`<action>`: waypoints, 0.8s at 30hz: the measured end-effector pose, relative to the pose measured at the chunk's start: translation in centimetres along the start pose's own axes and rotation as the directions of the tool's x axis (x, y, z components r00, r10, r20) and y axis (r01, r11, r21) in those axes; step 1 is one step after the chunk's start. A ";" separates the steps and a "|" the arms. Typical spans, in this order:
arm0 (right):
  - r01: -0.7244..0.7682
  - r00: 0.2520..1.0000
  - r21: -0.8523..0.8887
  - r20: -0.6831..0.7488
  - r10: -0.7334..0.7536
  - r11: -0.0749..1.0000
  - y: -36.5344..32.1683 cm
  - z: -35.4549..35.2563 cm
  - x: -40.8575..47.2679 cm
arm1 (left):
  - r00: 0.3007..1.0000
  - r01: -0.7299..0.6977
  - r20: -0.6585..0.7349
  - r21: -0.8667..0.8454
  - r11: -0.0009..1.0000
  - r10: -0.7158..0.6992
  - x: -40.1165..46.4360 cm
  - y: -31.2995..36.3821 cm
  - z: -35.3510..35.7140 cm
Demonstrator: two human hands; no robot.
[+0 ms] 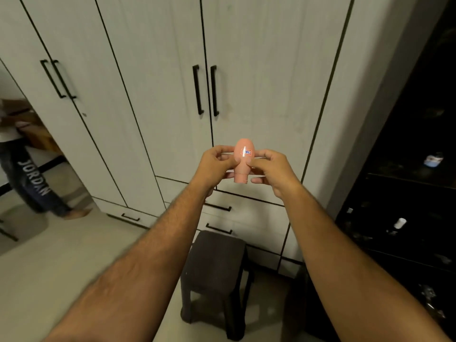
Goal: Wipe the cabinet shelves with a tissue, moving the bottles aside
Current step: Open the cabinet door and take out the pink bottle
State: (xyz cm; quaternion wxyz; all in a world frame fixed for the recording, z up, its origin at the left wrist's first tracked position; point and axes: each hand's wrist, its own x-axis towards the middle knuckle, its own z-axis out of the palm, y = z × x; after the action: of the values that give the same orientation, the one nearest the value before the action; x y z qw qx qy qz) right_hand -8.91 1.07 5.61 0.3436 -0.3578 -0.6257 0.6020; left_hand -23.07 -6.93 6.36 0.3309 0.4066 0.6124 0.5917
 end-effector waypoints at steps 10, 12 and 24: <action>-0.229 0.970 -0.025 0.076 0.230 0.973 10.9 2.8 2.7 | 0.964 0.254 -0.072 -0.049 0.966 -0.258 0.3 -10.8 -0.7; -0.274 0.958 -0.023 0.084 0.275 0.961 12.7 3.3 3.0 | 0.947 0.312 -0.069 -0.055 0.949 -0.315 0.6 -12.7 -1.0; -0.515 0.855 0.030 -0.055 0.516 0.857 26.5 9.3 7.9 | 0.869 0.495 -0.033 0.041 0.868 -0.494 5.8 -28.1 -5.4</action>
State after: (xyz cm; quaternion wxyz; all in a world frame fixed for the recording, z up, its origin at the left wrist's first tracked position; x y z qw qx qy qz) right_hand -20.03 3.64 -21.25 0.1916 -0.5279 -0.4922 0.6651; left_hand -33.40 -3.39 -20.73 0.4548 0.2381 0.7137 0.4766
